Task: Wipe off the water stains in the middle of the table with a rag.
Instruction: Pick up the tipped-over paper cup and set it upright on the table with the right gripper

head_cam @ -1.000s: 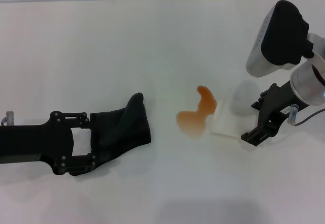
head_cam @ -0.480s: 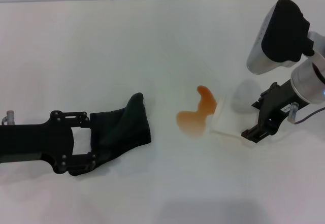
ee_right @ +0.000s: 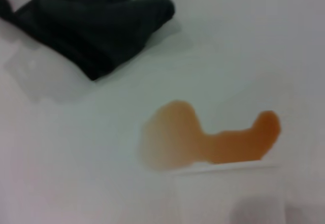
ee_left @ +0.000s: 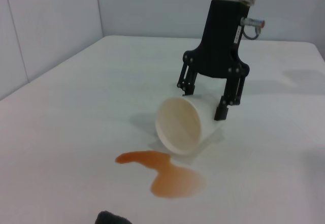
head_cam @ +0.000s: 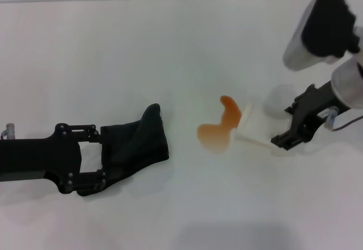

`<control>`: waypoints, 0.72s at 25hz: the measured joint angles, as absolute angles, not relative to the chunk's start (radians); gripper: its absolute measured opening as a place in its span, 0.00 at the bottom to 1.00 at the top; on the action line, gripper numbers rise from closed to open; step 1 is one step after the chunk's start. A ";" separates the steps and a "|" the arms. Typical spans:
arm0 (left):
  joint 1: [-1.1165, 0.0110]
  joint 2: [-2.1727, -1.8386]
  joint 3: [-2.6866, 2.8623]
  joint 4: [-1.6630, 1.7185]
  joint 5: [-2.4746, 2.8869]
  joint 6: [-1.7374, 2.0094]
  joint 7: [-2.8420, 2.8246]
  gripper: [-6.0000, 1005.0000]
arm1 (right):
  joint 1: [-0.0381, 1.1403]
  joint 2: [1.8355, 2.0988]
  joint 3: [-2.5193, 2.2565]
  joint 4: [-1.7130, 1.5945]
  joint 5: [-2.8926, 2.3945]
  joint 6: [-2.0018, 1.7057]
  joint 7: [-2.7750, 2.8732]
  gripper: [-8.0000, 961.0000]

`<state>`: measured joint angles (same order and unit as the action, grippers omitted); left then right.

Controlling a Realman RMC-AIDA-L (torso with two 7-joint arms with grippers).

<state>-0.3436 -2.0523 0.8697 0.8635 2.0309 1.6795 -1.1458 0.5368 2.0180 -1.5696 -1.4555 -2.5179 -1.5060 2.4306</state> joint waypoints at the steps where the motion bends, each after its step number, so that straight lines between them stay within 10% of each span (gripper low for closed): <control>1: -0.344 -2.052 0.870 0.864 2.031 1.679 -1.146 0.65 | 0.514 2.016 -1.527 -1.490 -2.506 -1.512 2.430 0.71; 18: -0.345 -2.052 0.868 0.864 2.026 1.667 -1.144 0.65 | 0.253 2.012 -1.336 -1.404 -2.031 -1.225 2.007 0.70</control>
<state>-0.3452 -2.0525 0.8681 0.8636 2.0263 1.6673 -1.1443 0.2530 2.0120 -1.3363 -1.4040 -2.0310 -1.2249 2.0074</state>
